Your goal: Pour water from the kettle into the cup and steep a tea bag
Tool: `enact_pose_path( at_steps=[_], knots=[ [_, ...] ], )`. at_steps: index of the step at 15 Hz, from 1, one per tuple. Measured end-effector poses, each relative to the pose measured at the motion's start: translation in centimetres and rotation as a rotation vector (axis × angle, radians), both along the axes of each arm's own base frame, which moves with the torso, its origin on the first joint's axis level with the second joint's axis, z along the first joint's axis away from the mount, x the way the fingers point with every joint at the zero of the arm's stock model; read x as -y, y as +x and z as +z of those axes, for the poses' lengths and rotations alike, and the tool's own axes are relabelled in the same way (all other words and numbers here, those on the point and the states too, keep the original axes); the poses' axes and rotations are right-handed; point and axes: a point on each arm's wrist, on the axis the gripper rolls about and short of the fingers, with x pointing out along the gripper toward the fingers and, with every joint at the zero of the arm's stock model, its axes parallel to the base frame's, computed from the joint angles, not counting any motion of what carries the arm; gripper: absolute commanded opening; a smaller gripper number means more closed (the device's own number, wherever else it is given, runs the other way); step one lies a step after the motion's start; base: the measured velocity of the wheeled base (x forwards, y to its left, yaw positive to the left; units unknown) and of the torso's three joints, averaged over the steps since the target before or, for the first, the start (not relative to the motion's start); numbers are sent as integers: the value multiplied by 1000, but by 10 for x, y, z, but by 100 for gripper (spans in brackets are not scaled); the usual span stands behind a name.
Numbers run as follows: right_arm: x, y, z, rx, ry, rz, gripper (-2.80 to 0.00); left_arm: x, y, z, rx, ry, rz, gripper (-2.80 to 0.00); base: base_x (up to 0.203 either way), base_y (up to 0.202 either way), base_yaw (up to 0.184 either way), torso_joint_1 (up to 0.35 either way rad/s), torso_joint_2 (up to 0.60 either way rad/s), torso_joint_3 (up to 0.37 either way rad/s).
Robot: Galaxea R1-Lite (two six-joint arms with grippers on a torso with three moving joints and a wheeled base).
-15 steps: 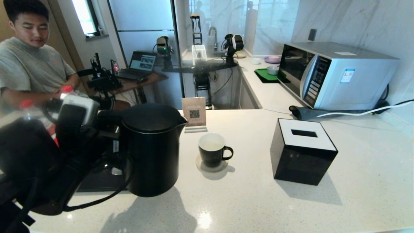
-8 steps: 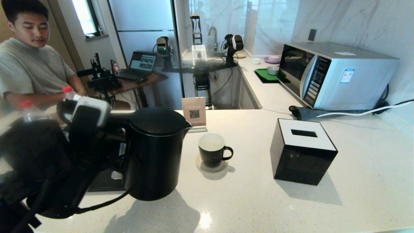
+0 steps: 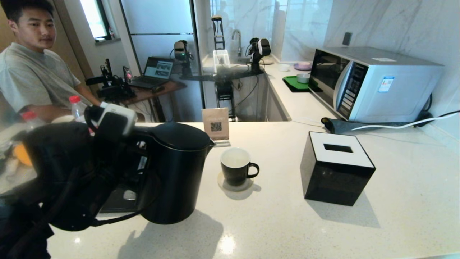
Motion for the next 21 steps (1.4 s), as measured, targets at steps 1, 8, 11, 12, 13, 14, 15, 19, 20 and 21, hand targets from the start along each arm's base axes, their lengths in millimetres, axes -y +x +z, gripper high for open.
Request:
enact_pose_path(
  at_steps=[1, 8, 11, 12, 13, 14, 15, 19, 20, 21],
  knots=[
    [0, 0, 0, 0, 0, 0, -280, 1, 3, 1, -3, 2, 0, -280, 0, 0, 0, 0, 0, 0],
    [0, 0, 0, 0, 0, 0, -280, 12, 18, 0, -26, 18, 11, -280, 0, 0, 0, 0, 0, 0],
    [0, 0, 0, 0, 0, 0, -280, 16, 21, -3, -36, 26, 16, -280, 0, 0, 0, 0, 0, 0],
    [0, 0, 0, 0, 0, 0, -280, 18, 22, -4, -38, 32, 22, -280, 0, 0, 0, 0, 0, 0],
    [0, 0, 0, 0, 0, 0, -280, 20, 24, -4, -40, 35, 25, -280, 0, 0, 0, 0, 0, 0],
    [0, 0, 0, 0, 0, 0, -280, 22, 25, -5, -44, 39, 27, -280, 0, 0, 0, 0, 0, 0],
    [0, 0, 0, 0, 0, 0, -280, 23, 26, -6, -58, 47, 26, -280, 0, 0, 0, 0, 0, 0],
    [0, 0, 0, 0, 0, 0, -280, 31, 34, -4, -99, 74, 26, -280, 0, 0, 0, 0, 0, 0],
    [0, 0, 0, 0, 0, 0, -280, 32, 36, -2, -98, 76, 27, -280, 0, 0, 0, 0, 0, 0],
    [0, 0, 0, 0, 0, 0, -280, 34, 38, -2, -101, 88, 25, -280, 0, 0, 0, 0, 0, 0]
  ],
)
